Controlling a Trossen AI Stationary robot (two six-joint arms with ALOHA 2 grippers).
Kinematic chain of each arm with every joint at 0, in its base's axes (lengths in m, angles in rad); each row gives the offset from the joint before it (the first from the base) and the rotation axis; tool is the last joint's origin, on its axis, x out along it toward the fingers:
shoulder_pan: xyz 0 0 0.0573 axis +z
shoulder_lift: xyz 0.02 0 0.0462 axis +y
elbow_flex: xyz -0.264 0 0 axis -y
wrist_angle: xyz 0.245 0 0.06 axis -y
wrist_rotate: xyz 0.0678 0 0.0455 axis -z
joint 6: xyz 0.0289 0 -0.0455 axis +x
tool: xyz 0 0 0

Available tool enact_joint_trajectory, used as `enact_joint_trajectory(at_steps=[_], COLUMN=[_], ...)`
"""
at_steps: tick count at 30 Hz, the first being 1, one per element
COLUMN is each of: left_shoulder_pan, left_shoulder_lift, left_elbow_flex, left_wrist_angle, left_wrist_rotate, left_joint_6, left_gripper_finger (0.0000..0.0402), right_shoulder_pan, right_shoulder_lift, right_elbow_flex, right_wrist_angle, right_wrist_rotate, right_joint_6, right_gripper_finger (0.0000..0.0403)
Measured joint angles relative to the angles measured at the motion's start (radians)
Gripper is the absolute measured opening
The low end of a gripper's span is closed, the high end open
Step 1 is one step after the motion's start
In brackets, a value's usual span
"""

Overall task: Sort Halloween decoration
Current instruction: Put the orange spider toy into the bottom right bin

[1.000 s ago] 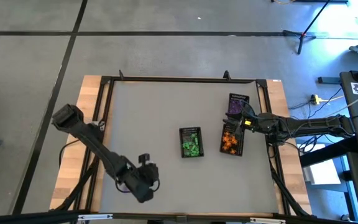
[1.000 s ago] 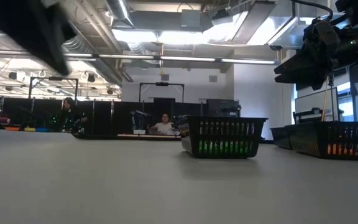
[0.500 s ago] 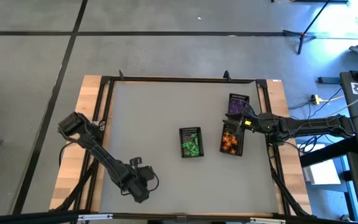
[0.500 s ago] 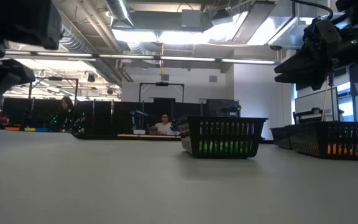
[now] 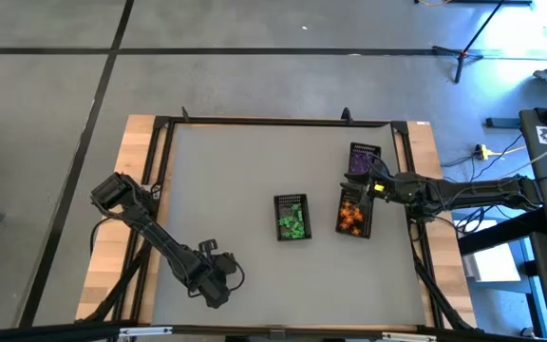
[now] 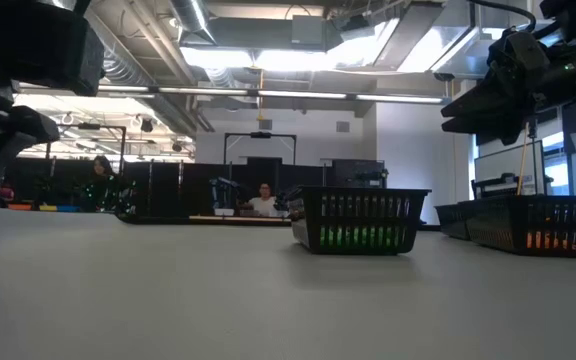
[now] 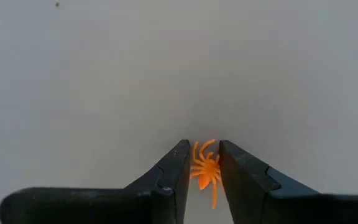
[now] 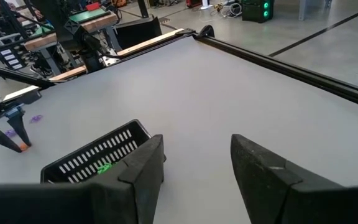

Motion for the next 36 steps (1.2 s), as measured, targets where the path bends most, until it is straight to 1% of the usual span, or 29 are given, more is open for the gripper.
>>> enact_joint_trajectory(at_steps=[3,7,9,14,19,24,27,29,31,33,36], left_shoulder_pan=[0.007,0.018,0.029,0.062,0.089,0.103,0.113,0.122,0.136,0.151,0.181], left_shoulder_lift=[0.000,0.000,0.000,-0.025,-0.086,-0.154,-0.191,-0.202,-0.207,-0.207,-0.207], left_elbow_flex=[0.000,0.000,0.000,-0.004,0.000,0.001,0.001,0.001,0.001,0.003,0.003], left_wrist_angle=[0.001,0.002,-0.011,-0.053,-0.063,-0.030,0.058,0.152,0.279,0.412,0.583], left_wrist_rotate=[0.004,0.007,0.008,0.015,-0.061,-0.204,-0.295,-0.322,-0.321,-0.303,-0.219], left_joint_6=[0.020,0.048,0.041,0.022,0.095,0.197,0.301,0.401,0.526,0.658,0.823], left_gripper_finger=[0.0060,0.0013,0.0005,0.0000,0.0000,0.0000,0.0000,0.0000,0.0000,0.0000,0.0000], right_shoulder_pan=[0.000,0.000,0.000,0.000,0.000,0.000,0.000,0.000,0.000,0.000,0.000], right_shoulder_lift=[0.000,0.000,0.000,0.000,0.000,0.000,0.000,0.000,0.002,0.011,0.044], right_elbow_flex=[0.000,0.000,0.000,0.000,0.000,0.000,0.000,0.000,0.000,0.000,0.000], right_wrist_angle=[0.000,0.000,0.000,-0.001,-0.001,-0.001,0.000,0.009,0.033,0.069,0.151], right_wrist_rotate=[0.000,0.000,0.000,0.000,0.000,0.000,0.001,-0.002,-0.033,-0.100,-0.229], right_joint_6=[0.000,0.000,0.000,0.000,0.000,0.000,-0.001,-0.001,-0.017,-0.041,-0.074], right_gripper_finger=[0.0186,0.0186,0.0186,0.0186,0.0186,0.0186,0.0186,0.0186,0.0186,0.0186,0.0186])
